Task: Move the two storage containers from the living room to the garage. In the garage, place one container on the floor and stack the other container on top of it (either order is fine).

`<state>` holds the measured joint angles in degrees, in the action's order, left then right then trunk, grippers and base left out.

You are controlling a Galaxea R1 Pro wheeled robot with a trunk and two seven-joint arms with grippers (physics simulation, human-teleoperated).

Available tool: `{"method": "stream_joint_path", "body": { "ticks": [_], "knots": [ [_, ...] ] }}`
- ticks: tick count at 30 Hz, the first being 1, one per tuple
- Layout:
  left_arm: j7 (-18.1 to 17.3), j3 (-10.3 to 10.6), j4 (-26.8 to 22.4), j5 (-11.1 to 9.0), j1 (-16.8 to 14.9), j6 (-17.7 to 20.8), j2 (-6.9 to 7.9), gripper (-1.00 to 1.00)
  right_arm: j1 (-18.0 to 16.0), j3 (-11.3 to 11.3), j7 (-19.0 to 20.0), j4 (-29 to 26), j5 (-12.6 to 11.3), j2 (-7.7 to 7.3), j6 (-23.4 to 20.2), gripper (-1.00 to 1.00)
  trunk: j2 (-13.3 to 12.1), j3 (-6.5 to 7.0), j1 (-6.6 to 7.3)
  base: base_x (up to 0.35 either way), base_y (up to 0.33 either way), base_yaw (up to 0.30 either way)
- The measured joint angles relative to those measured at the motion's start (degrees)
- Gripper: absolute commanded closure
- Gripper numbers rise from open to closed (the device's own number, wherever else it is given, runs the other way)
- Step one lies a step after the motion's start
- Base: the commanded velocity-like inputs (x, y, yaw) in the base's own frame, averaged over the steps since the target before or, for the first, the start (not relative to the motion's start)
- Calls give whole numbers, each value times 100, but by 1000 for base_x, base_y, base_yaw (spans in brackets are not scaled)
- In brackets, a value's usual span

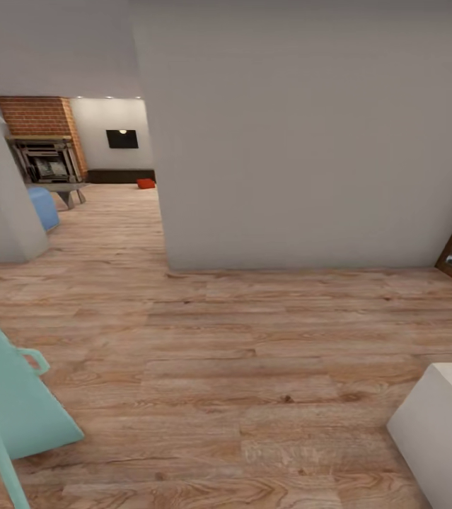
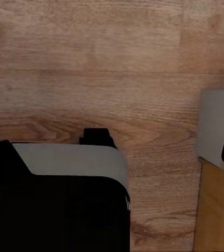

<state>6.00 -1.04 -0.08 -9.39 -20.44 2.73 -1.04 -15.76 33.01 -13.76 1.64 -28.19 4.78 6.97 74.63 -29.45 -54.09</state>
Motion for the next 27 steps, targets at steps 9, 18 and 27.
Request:
{"method": "stream_joint_path", "body": {
  "ticks": [9, 18, 27],
  "knots": [
    [0, 3, 0, 6, 0, 0, 0, -100, 9, 8, 7, 3, 14, 16, -18, -100, 0, 0, 0, 320, 0, 0],
    [0, 2, 0, 2, 0, 0, 0, -100, 9, -21, -1, -5, -44, -65, 17, -100, 0, 0, 0, 320, 0, 0],
    [0, 0, 0, 0, 0, 0, 0, -100, 9, -21, -10, -5, -29, -61, 19, -100, 0, 0, 0, 320, 0, 0]
  ]
}}
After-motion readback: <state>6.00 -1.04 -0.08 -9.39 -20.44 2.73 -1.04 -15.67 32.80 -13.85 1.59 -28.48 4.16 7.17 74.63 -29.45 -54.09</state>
